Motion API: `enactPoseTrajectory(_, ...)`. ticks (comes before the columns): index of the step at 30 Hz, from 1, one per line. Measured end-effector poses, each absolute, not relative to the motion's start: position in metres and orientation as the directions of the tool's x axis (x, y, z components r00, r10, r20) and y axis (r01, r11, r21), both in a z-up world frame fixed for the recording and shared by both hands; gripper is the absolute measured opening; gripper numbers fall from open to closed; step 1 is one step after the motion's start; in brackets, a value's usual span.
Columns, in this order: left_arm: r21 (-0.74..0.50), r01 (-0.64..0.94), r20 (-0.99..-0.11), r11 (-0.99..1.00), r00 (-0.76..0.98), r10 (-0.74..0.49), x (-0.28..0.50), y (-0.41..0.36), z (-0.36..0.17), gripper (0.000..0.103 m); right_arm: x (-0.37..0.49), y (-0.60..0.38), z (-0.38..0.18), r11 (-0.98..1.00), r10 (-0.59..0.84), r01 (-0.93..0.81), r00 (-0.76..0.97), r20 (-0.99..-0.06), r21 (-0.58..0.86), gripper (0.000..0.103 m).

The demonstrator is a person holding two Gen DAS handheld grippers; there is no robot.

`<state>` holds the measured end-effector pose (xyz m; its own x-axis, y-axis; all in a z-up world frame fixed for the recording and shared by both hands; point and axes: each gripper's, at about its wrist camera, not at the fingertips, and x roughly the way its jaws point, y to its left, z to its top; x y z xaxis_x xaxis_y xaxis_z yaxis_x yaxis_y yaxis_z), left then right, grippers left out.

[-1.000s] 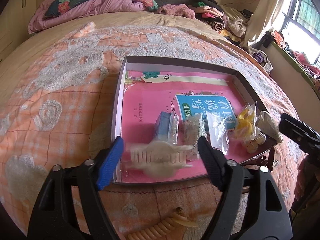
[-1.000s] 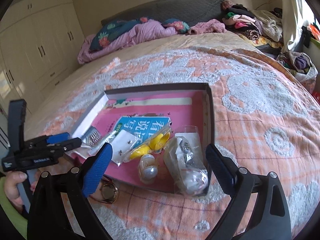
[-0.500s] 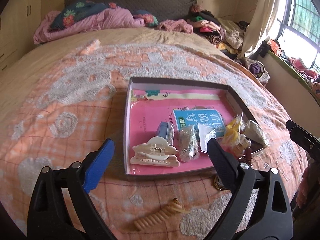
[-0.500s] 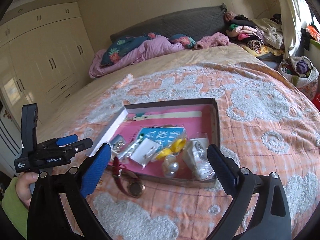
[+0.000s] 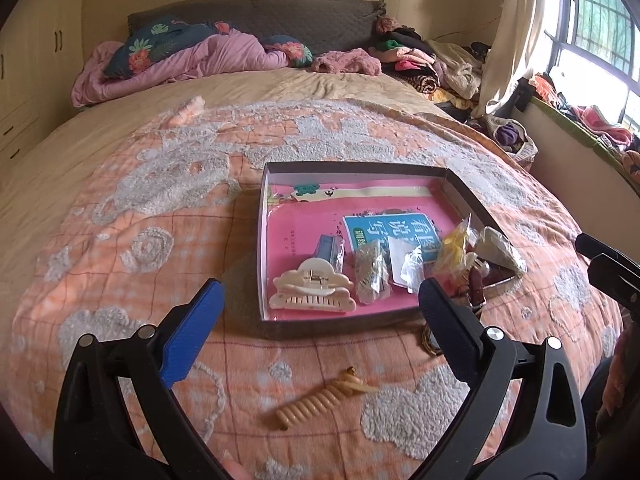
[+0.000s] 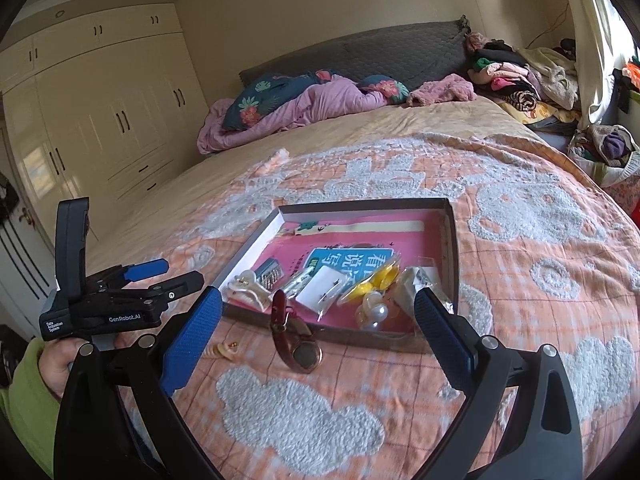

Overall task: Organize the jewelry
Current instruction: 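Withdraw both tools from the box toward the spiral hair tie and watch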

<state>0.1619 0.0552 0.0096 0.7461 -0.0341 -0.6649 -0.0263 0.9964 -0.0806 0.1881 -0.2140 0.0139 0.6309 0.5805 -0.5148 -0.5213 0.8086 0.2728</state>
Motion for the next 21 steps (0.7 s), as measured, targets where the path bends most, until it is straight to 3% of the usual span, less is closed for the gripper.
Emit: enactPoseTrajectory(21,-0.032,-0.053,-0.749,0.998,0.662,0.011,0.124,0.075,-0.03,0.091,0.178,-0.193,-0.01,0.809,0.561,-0.537,0.586,-0.585,0.238,0.096)
